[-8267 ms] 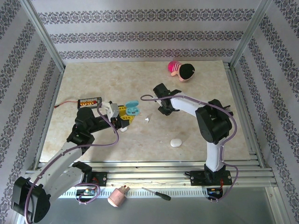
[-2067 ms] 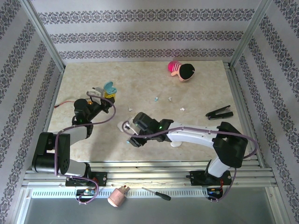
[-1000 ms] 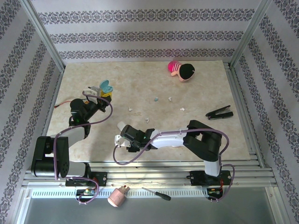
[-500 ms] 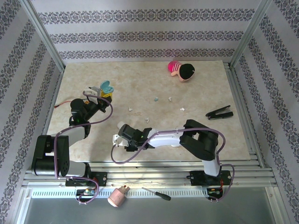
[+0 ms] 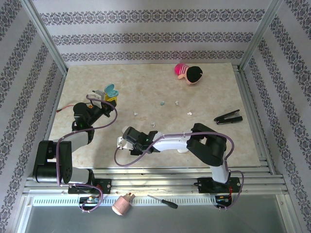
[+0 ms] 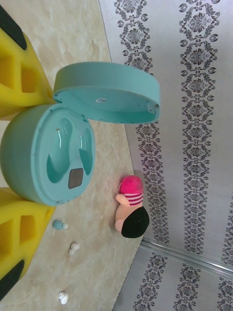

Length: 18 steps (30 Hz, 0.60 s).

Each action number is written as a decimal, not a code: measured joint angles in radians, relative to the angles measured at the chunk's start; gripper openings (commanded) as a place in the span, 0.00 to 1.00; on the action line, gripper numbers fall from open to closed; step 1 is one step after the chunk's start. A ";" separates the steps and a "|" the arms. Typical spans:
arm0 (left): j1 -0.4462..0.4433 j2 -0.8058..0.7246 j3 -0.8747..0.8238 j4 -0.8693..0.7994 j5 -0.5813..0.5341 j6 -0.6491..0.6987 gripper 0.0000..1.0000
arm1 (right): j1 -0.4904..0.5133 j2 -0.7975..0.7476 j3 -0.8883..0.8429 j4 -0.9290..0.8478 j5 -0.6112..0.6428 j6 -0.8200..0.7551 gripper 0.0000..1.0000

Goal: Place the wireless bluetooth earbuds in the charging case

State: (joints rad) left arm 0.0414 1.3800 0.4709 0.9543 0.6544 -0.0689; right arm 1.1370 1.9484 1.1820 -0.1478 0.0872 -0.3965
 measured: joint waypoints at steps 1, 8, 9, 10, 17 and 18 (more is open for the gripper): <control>0.000 0.000 0.000 0.000 0.000 -0.001 0.28 | -0.008 -0.014 -0.006 -0.005 -0.007 0.018 0.14; 0.000 0.000 -0.006 0.001 0.004 -0.007 0.28 | -0.075 -0.116 -0.032 -0.020 -0.075 0.133 0.14; 0.000 0.000 -0.007 0.002 0.004 -0.009 0.28 | -0.085 -0.123 -0.033 -0.020 -0.087 0.157 0.14; 0.000 0.000 -0.007 0.002 0.005 -0.012 0.28 | -0.098 -0.131 -0.035 -0.021 -0.101 0.186 0.14; -0.001 0.000 -0.018 0.006 0.015 -0.020 0.28 | -0.246 -0.212 -0.098 -0.069 -0.193 0.471 0.14; -0.003 0.000 -0.023 0.008 0.018 -0.020 0.28 | -0.277 -0.224 -0.106 -0.084 -0.203 0.526 0.14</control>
State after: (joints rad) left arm 0.0387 1.3800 0.4484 0.9627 0.6724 -0.0891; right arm 0.8604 1.7241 1.0760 -0.2314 -0.1162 0.1291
